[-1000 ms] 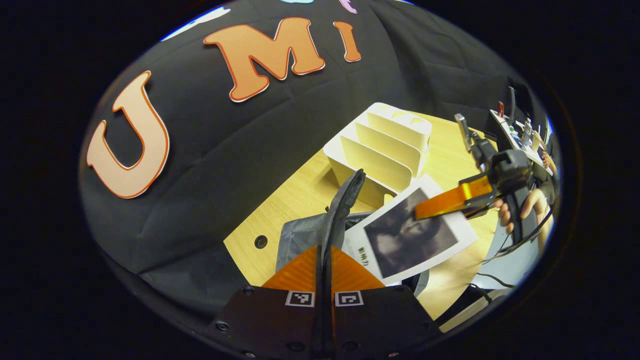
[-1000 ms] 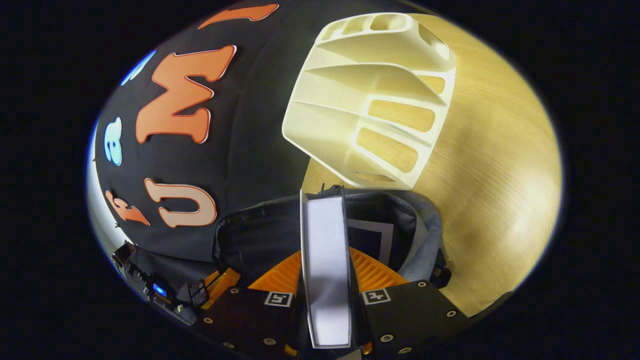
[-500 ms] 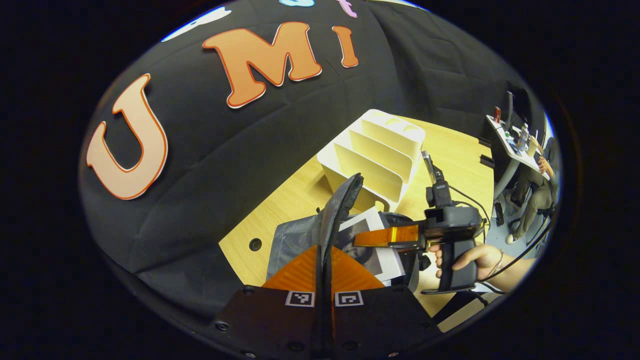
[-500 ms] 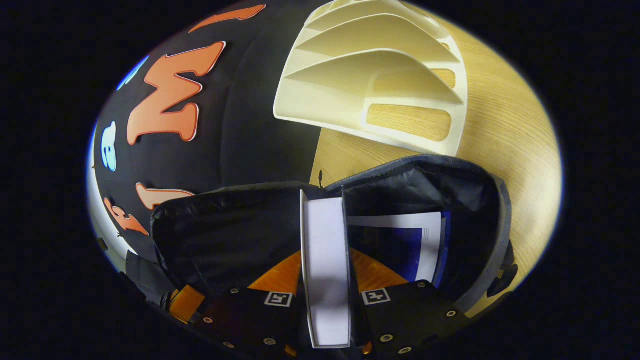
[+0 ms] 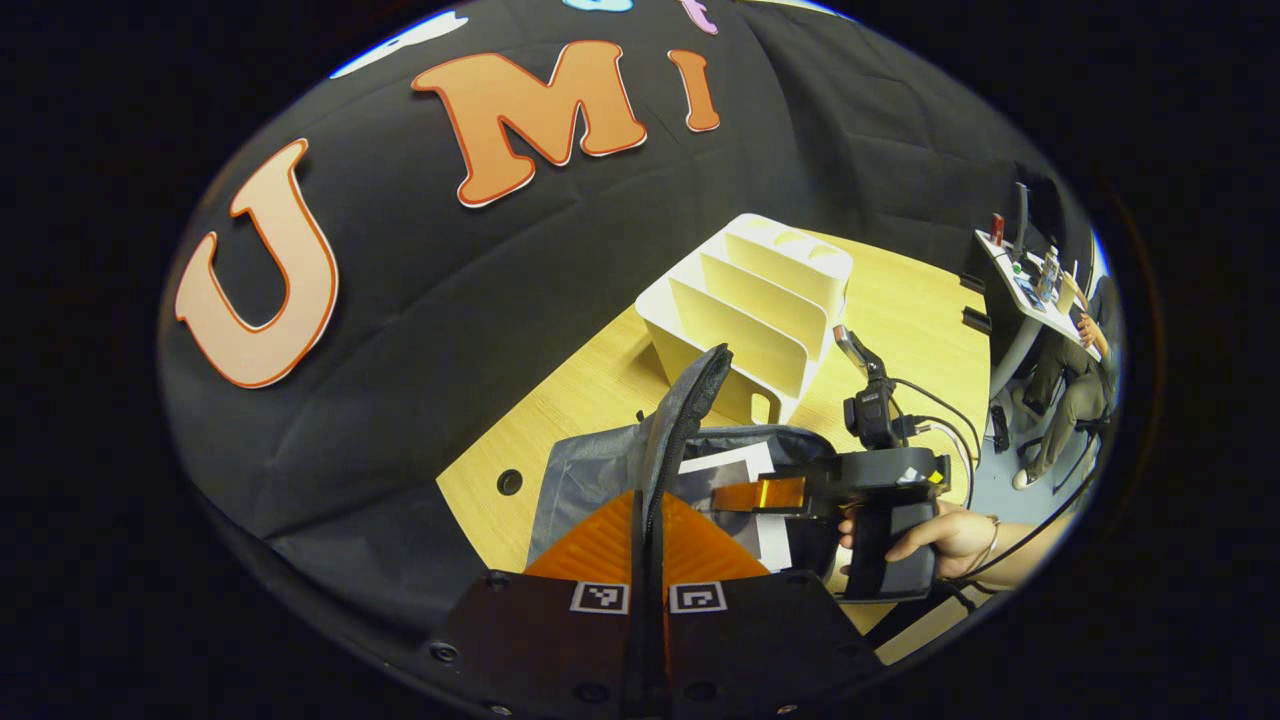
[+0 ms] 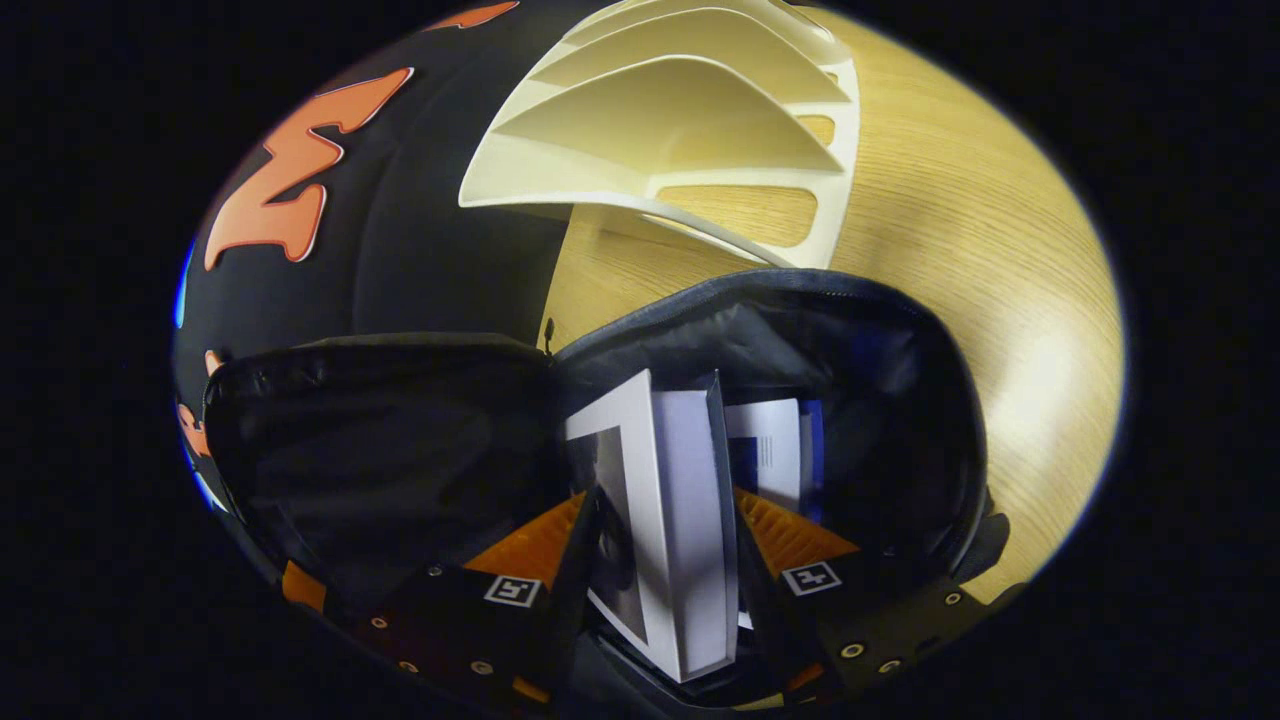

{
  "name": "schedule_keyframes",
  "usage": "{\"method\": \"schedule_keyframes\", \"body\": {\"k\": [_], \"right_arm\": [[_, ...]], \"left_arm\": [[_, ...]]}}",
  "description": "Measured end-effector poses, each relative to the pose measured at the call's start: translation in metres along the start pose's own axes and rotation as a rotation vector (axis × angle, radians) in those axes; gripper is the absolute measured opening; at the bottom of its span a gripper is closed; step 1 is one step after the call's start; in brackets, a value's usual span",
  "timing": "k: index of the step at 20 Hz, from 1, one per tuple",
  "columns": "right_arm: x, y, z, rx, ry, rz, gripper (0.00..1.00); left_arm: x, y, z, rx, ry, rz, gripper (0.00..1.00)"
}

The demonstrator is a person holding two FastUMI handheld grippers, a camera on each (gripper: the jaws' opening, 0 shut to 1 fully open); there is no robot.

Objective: Open the schoolbag, grab two books from the bookshelf and put them into the schoolbag.

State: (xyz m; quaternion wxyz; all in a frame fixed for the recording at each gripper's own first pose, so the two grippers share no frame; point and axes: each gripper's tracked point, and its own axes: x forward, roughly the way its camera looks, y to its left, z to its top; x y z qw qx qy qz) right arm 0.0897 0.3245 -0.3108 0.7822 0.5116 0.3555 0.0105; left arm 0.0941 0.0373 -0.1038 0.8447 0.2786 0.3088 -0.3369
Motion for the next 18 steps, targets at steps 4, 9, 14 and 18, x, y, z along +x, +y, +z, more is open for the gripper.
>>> {"method": "schedule_keyframes", "body": {"k": [4, 9, 14, 18], "right_arm": [[-0.029, -0.017, 0.010, -0.056, 0.011, -0.043, 0.76], [-0.075, -0.043, 0.048, -0.189, -0.009, -0.131, 0.93], [-0.113, -0.061, 0.088, -0.328, 0.021, -0.227, 0.98], [-0.133, -0.066, 0.121, -0.445, 0.056, -0.265, 0.98]], "left_arm": [[0.002, -0.008, -0.008, -0.030, -0.005, -0.005, 0.00], [0.004, -0.025, -0.014, -0.111, -0.023, -0.013, 0.01], [0.010, -0.053, -0.013, -0.231, -0.034, -0.025, 0.11], [0.025, -0.083, -0.013, -0.342, -0.028, -0.032, 0.45]]}}
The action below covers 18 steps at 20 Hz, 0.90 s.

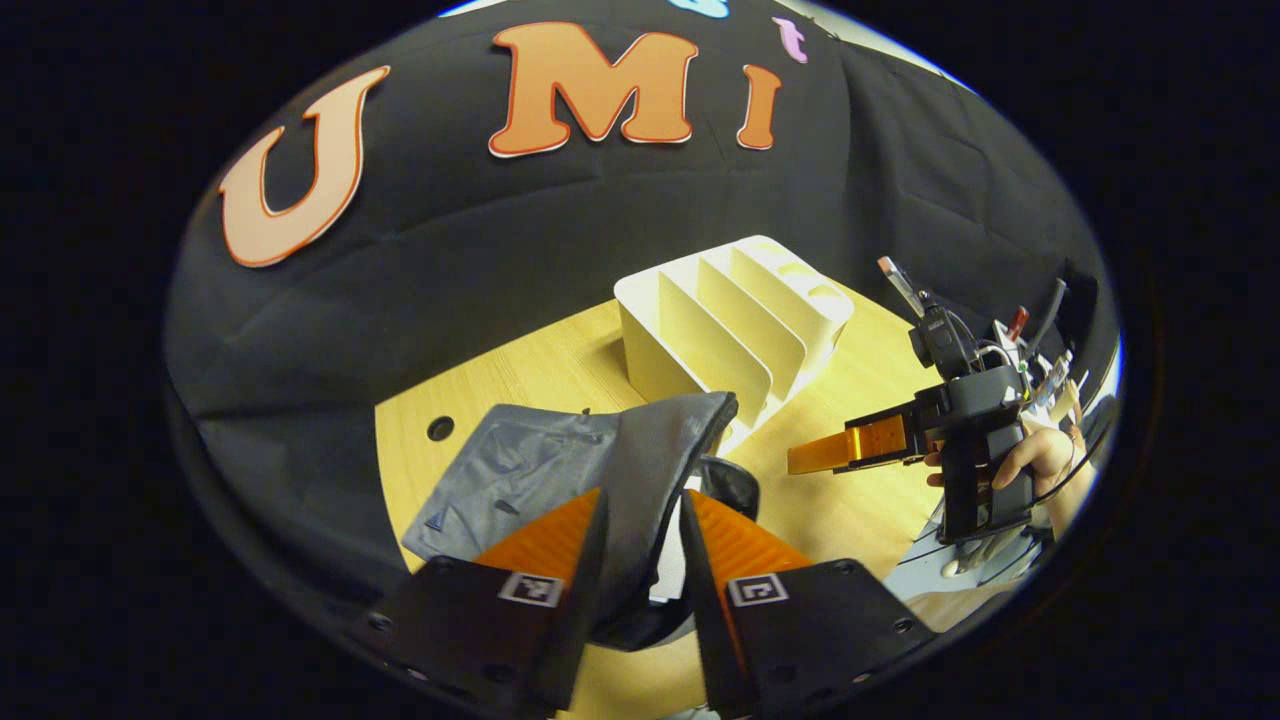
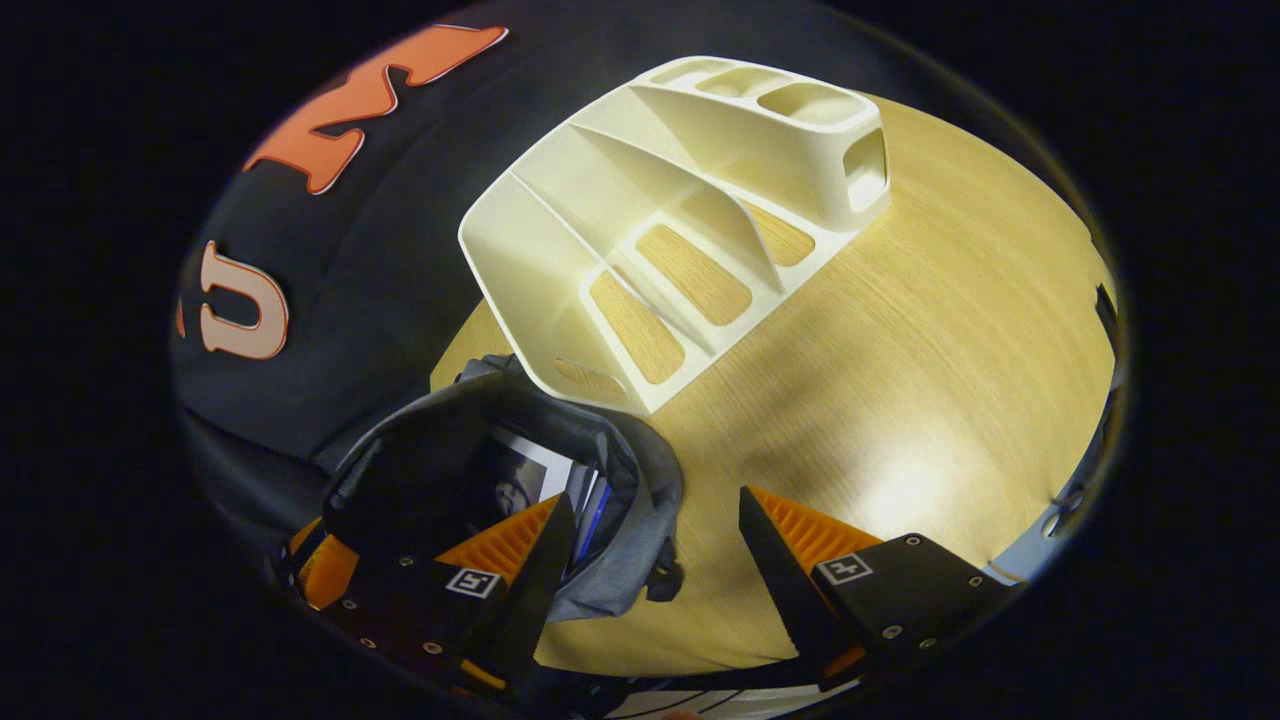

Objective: Open the schoolbag, grab two books from the bookshelf and put them into the schoolbag.

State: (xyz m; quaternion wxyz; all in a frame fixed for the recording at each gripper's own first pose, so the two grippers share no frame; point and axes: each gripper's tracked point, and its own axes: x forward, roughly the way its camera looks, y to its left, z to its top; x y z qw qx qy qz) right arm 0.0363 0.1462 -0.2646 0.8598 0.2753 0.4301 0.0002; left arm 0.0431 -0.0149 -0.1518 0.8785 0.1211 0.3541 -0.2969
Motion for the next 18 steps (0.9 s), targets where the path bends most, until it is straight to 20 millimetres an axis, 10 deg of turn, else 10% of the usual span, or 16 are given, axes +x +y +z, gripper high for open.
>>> {"method": "schedule_keyframes", "body": {"k": [4, 12, 18], "right_arm": [[-0.020, -0.021, 0.043, -0.148, -0.038, -0.037, 0.98], [-0.126, 0.008, 0.182, -0.424, -0.541, 0.004, 0.98], [-0.213, 0.037, 0.222, -0.555, -0.929, 0.025, 0.97]], "left_arm": [[0.012, -0.020, 0.008, -0.103, -0.063, 0.067, 1.00], [-0.014, -0.024, 0.095, -0.224, -0.443, 0.310, 1.00], [-0.055, -0.017, 0.137, -0.245, -0.658, 0.400, 0.99]]}}
